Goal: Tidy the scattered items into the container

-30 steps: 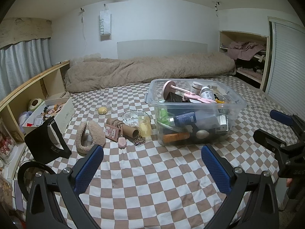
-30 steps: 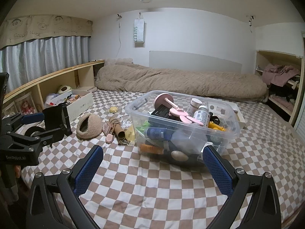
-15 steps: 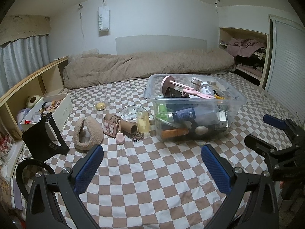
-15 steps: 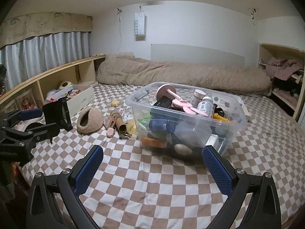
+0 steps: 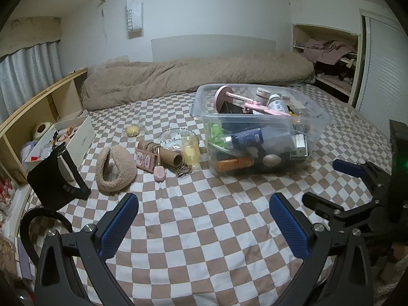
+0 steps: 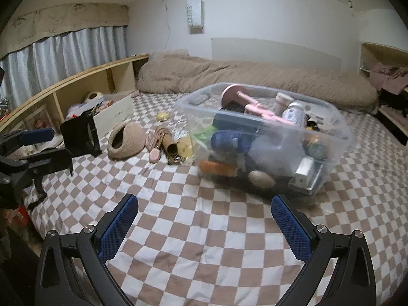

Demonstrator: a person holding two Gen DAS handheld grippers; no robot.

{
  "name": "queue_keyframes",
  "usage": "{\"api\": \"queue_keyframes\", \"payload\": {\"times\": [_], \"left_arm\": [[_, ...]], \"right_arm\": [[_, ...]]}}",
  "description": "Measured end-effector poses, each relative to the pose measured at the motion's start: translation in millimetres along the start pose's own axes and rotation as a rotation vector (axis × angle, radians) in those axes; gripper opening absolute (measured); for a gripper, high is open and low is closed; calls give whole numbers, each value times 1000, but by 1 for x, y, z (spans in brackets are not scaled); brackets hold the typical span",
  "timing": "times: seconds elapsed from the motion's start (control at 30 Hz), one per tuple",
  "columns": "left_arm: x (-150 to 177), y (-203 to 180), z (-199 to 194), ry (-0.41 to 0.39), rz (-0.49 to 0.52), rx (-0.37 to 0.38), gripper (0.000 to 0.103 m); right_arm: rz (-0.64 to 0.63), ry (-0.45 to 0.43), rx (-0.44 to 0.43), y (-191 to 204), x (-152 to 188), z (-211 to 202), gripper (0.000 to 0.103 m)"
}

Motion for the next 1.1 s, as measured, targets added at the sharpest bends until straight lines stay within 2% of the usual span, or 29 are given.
{"api": "queue_keyframes", "payload": {"times": [0.23, 0.37, 0.47, 0.53, 0.67, 0.83, 1.1], "left_arm": [[9, 29, 0, 0, -72, -17, 103], [18, 55, 6, 21, -180, -46, 103], [23, 76, 14, 38, -271, -40, 103], [27, 88, 21, 60, -313, -47, 103], [36, 105, 37, 110, -328, -77, 103], [51, 127, 63, 190, -386, -82, 103], [81, 184, 92, 270, -490, -236, 103]], "right_arm": [[-1, 42, -63, 18, 12, 32, 103], [4, 84, -101, 30, 19, 53, 103], [2, 105, -129, 39, 22, 67, 103], [9, 114, -151, 45, 24, 77, 103], [67, 127, -193, 53, 26, 97, 103], [78, 155, -199, 60, 30, 121, 103], [101, 255, -266, 81, 38, 162, 103]]}}
Point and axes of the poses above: each gripper's, at about its wrist camera, not at the fingertips, and z roughly the way its jaws point, y to its left, x to its underside, the point moved 5 cm from there along z, roughly the way its jaws point, and after that the axes turned 11 degrees about -y, right-handed, at the moved point
